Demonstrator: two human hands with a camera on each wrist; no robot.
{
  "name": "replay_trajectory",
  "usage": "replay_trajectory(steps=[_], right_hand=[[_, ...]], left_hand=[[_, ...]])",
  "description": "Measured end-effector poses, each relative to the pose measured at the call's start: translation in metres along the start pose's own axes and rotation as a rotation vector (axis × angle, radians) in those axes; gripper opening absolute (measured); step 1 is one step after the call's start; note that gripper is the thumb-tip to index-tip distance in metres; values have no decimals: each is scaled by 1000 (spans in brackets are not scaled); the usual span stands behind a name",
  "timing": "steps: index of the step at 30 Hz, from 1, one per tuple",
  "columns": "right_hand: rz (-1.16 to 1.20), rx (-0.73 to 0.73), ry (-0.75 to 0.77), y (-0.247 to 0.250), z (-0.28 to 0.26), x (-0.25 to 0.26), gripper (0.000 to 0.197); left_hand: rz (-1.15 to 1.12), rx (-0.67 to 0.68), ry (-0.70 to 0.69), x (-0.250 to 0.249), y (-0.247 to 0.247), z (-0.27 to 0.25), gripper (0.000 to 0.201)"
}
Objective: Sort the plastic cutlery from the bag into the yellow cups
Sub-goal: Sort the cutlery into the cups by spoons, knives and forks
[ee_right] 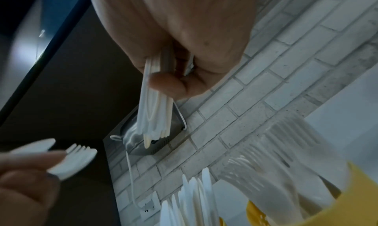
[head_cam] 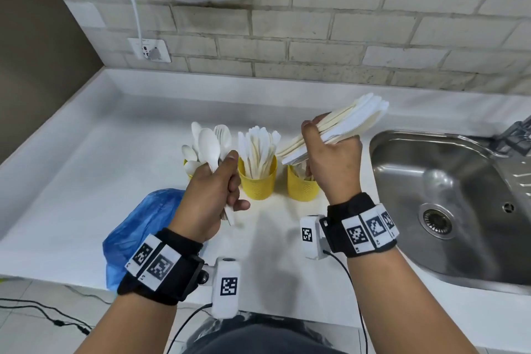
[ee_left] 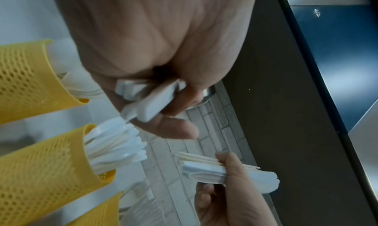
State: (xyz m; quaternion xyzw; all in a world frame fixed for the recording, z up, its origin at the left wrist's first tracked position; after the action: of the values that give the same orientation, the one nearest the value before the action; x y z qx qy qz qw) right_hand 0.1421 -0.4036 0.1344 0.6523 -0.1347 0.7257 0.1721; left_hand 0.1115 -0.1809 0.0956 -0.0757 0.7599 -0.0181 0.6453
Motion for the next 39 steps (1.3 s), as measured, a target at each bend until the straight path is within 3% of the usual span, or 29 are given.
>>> replay_trajectory(steps=[7,17,25,32,39], right_hand=[[-328,37,81,-60,2,-17,37],[-676,74,142,-108,-2,-56,24],[-794,80,190,-114,-5,-58,51],[-904,-8,431,-120,-15,-30,61],[-1150,294,349,-145,-14,-63,69]], left_hand=[[58,95,-56,-23,24,-1,46],[146,221,-67,-25,41,3,52],[146,268,-73,-29,48,13,52],[182,312,-99,-32,49,15,52],[246,419,-196,-38,46,12,55]])
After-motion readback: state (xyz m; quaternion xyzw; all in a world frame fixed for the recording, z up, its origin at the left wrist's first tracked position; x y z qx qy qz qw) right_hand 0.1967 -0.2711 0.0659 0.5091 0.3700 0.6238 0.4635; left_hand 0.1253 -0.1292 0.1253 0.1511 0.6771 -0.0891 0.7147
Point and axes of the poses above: each hand's wrist, its own z-axis towards the middle knuckle, its own y-axis out of the back of the hand, x = y × z, the point moved 7 cm from there along z, towards the middle knuckle, and after that the axes turned 6 degrees about -y, right-handed, at the moved point
